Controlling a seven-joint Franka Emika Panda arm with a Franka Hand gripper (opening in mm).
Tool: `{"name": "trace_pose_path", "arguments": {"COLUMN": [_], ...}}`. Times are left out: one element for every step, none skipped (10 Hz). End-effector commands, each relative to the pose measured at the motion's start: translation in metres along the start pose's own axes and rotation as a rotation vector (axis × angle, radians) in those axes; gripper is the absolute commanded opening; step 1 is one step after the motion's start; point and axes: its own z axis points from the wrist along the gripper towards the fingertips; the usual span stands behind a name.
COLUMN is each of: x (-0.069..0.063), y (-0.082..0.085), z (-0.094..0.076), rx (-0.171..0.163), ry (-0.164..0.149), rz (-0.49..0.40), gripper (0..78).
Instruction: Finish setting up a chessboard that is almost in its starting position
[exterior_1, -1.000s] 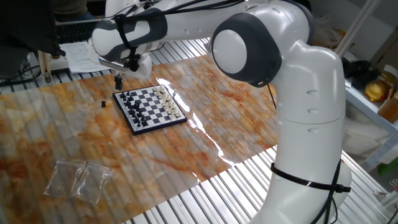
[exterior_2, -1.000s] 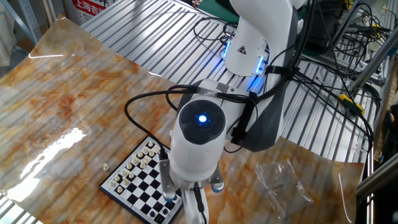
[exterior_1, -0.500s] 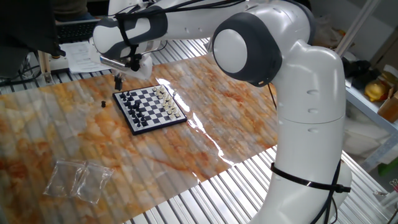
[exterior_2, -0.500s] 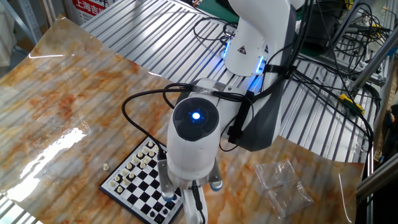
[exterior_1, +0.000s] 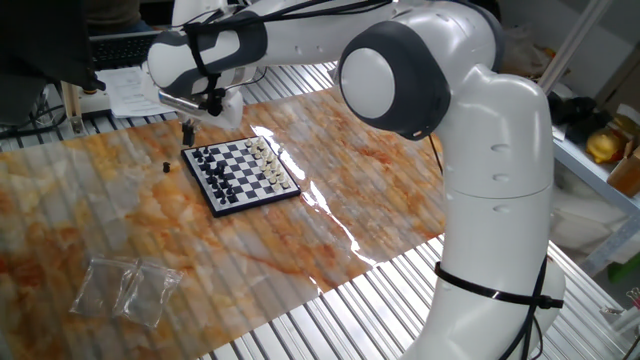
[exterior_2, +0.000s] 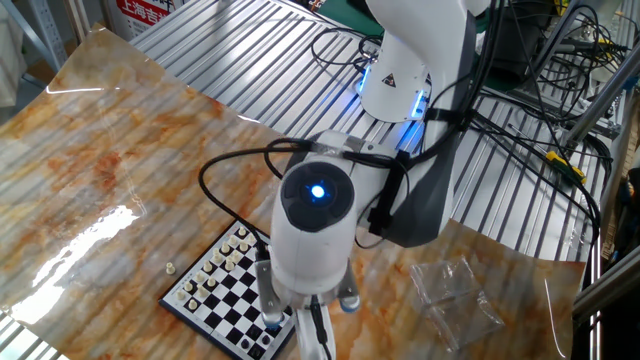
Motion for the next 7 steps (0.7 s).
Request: {"name": "trace_pose_path", "arguments": {"x": [0.0,0.001,0.001,0.003,0.003,0.003,0.003], "y": [0.007,0.013,0.015,0.025,0.03,0.033,0.037], "z": [0.003,0.009,0.01,0.02,0.026,0.029,0.032], "rx": [-0.015,-0.017,-0.019,-0.026,-0.031,-0.033,-0.037], "ry": [0.004,0.0,-0.001,-0.011,-0.016,-0.02,-0.022], "rz": [0.009,0.02,0.023,0.038,0.046,0.048,0.05], "gripper": [0.0,0.0,0.0,0.0,0.0,0.0,0.0]}}
